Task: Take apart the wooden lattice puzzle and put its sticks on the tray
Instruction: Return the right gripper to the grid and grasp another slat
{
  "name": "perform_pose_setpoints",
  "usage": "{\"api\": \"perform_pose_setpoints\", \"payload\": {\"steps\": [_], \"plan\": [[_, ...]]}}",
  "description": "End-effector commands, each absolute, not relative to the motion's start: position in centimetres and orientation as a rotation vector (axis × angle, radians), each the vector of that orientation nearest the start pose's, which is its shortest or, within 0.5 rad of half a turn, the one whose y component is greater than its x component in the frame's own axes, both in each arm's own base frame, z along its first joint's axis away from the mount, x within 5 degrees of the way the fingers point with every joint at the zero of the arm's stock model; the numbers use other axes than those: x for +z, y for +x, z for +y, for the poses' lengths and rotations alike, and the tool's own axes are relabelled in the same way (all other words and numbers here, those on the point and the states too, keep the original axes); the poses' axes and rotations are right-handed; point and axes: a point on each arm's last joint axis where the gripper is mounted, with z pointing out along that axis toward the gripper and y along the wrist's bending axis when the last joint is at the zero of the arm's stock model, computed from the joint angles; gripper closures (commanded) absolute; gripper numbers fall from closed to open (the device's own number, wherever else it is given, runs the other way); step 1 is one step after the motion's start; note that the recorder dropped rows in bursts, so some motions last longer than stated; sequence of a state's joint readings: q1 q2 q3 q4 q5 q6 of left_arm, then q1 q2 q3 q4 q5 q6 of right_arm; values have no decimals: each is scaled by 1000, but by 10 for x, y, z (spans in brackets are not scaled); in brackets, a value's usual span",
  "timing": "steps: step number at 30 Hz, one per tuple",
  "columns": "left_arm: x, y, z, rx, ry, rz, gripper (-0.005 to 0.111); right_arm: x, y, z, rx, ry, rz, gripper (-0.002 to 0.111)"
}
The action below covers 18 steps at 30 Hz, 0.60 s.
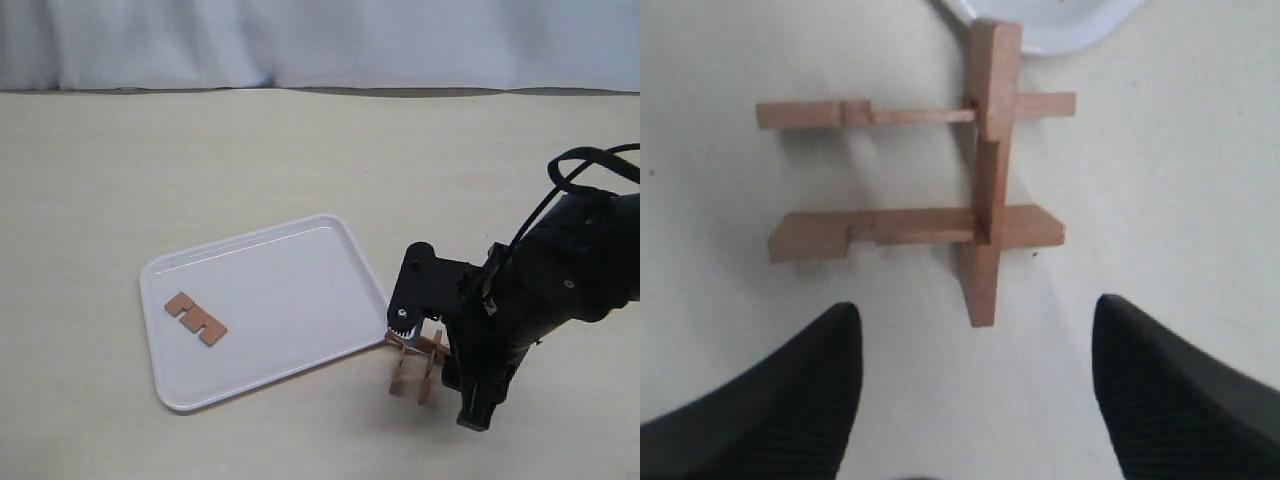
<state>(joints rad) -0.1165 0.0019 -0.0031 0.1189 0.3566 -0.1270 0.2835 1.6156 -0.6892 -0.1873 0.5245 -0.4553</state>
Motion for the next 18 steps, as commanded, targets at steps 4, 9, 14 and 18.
{"api": "perform_pose_setpoints", "payload": {"steps": [4,9,14,18], "plan": [[182,53,-3,-56,63,1827,107,141,248,61,-191,-1226,2651,58],[182,53,-2,-56,62,1829,107,130,249,62,-181,-1218,2701,58],[182,53,-2,-56,62,1829,107,126,250,62,-180,-1226,2707,60],[182,53,-2,-56,62,1829,107,126,251,63,-190,-1327,2653,86]]}}
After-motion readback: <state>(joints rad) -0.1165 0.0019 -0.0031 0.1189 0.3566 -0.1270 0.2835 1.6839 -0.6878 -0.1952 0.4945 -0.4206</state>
